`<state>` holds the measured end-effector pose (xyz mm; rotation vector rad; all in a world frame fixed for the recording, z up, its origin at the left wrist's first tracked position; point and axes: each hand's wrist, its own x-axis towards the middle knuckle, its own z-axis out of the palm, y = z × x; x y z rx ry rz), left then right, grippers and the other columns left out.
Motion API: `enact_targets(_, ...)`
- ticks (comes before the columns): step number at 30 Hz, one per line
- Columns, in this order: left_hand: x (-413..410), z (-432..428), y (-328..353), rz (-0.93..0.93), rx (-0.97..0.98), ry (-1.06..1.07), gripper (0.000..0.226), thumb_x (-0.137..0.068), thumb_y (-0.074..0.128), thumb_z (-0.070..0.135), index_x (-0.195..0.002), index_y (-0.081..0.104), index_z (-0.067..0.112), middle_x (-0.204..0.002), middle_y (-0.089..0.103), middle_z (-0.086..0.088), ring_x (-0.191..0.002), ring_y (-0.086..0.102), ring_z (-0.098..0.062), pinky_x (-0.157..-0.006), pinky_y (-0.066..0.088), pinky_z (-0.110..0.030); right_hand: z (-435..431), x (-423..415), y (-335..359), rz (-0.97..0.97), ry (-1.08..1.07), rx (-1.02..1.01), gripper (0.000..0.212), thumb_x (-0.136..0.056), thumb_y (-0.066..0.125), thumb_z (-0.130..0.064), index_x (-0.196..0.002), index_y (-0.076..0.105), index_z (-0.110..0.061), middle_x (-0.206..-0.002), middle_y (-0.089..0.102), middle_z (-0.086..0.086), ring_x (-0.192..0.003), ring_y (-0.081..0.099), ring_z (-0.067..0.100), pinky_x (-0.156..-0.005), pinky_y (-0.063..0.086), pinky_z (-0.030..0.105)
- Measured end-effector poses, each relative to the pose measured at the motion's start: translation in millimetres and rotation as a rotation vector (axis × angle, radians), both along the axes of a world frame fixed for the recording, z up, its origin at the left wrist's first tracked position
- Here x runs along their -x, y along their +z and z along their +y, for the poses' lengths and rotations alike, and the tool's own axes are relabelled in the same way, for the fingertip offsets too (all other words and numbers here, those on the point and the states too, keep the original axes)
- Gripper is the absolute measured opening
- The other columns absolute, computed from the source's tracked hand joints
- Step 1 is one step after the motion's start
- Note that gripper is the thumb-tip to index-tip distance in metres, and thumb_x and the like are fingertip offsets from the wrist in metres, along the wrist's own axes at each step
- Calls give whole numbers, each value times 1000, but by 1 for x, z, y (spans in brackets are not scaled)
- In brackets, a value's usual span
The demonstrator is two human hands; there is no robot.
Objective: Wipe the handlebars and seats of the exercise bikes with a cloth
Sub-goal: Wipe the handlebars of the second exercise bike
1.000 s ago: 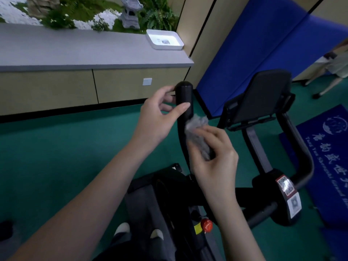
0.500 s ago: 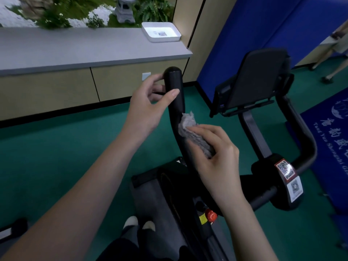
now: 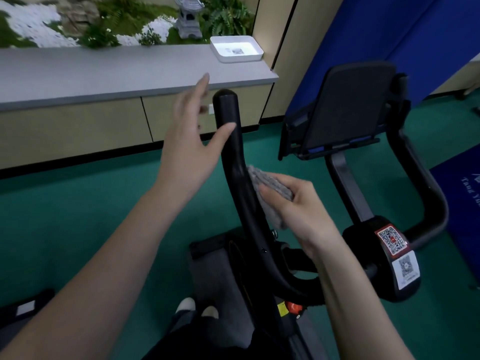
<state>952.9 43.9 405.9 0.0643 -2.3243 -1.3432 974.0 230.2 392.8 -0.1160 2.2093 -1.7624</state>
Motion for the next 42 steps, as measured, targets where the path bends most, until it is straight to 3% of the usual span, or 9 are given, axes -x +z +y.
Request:
enact_targets(4, -4, -5, -1, 327, 693, -82, 36, -93, 57, 30, -124, 60, 13, -134, 54, -4, -130, 41, -25, -106, 30, -47, 3, -4, 3, 66, -17, -29, 22, -91, 61, -5, -102, 71, -20, -94, 75, 1, -88, 70, 11, -78, 54, 24)
enact_targets(7, -2, -3, -1, 340, 850, -276, 25, -95, 54, 29, -99, 72, 12, -113, 67, -1, -126, 49, -26, -111, 23, -44, -11, -5, 10, 284, -45, -237, 21, -89, 62, -10, -107, 70, -17, -92, 73, -4, -90, 68, 11, -86, 54, 36)
enact_targets(10, 3, -1, -1, 317, 935, -339, 31, -95, 51, 31, -87, 74, 11, -98, 69, -2, -119, 53, -26, -116, 17, -43, 2, -18, 13, 301, -10, -317, 19, -87, 66, -12, -104, 72, -19, -89, 73, -10, -87, 67, 0, -81, 54, 27)
enact_targets(14, 12, -1, -4, 333, 969, -378, 35, -95, 49, 33, -82, 73, 12, -84, 65, 0, -103, 57, -25, -117, 15, -43, 12, -35, 13, 269, -43, -368, 17, -85, 68, -14, -100, 71, -22, -84, 72, -15, -84, 66, -3, -79, 52, 24)
enact_targets(21, 19, -9, -11, 401, 900, -421, 33, -95, 50, 30, -77, 71, 12, -79, 62, 1, -93, 56, -24, -114, 15, -38, -8, -54, 18, 291, -180, -420, 18, -86, 68, -10, -100, 70, -21, -85, 68, -22, -82, 62, -14, -70, 40, 0)
enact_targets(26, 27, -15, -12, 480, 885, -472, 35, -96, 49, 31, -75, 70, 15, -77, 61, 3, -92, 59, -24, -113, 14, -34, -26, -78, 25, 229, -363, -434, 26, -86, 62, -44, -101, 74, -26, -89, 71, -19, -84, 63, -9, -71, 42, 5)
enact_targets(31, 35, -17, -16, 545, 865, -522, 34, -96, 48, 31, -75, 69, 14, -80, 63, 2, -94, 59, -23, -110, 19, -35, -65, -85, 21, 306, -699, -545, 17, -85, 68, -13, -98, 75, -21, -98, 71, -13, -98, 64, 1, -88, 47, 14)
enact_targets(37, 40, -16, -22, 602, 801, -553, 33, -95, 47, 27, -73, 66, 13, -77, 62, 1, -90, 55, -23, -109, 19, -34, -106, -99, 1, 369, -1054, -909, 37, -80, 71, -3, -117, 67, -9, -103, 65, -5, -95, 55, 14, -89, 34, 2)
enact_targets(42, 41, -14, -23, 619, 778, -577, 30, -93, 50, 23, -72, 67, 10, -78, 64, -1, -91, 53, -25, -107, 19, -35, -134, -90, -28, 495, -1443, -930, 30, -84, 67, 1, -113, 66, 1, -109, 61, 15, -105, 48, 20, -97, 38, 20)
